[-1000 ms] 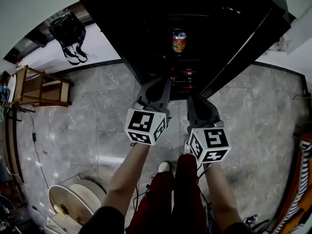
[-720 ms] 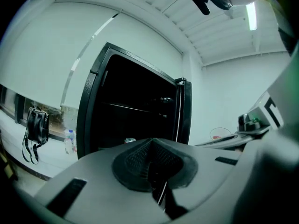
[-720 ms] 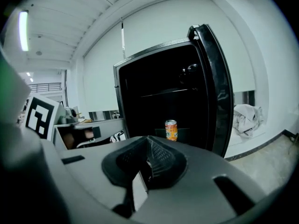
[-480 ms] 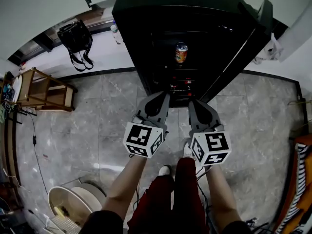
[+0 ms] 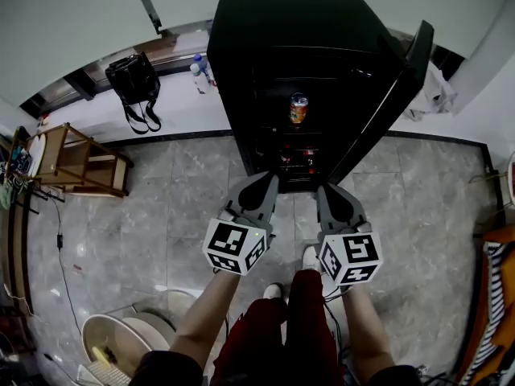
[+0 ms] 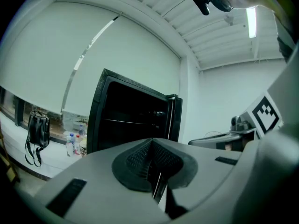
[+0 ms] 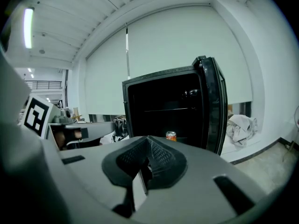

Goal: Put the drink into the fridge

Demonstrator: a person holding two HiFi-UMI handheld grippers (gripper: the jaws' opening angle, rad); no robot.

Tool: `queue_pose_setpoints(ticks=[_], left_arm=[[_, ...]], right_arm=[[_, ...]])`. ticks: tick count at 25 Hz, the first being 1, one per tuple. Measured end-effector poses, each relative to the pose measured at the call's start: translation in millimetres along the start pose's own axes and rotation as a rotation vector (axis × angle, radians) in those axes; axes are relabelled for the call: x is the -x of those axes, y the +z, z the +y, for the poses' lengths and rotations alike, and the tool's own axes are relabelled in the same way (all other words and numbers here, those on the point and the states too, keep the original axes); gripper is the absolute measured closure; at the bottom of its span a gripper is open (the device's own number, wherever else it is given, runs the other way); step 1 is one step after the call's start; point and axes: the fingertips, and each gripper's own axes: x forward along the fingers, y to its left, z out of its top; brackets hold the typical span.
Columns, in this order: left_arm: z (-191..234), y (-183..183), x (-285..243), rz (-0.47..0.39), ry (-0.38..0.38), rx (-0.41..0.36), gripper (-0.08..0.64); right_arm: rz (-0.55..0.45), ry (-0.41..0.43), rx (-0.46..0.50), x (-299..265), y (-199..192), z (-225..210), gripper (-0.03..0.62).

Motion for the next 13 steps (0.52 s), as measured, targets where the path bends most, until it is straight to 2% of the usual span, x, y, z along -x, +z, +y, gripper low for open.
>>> queue_pose_setpoints(ticks=[13], left_arm=[[-15,29,23,0.007,0.005,-0.018,0.551]], right_arm=[[-0.007,0.011,0.016,34,28,5,0.574]])
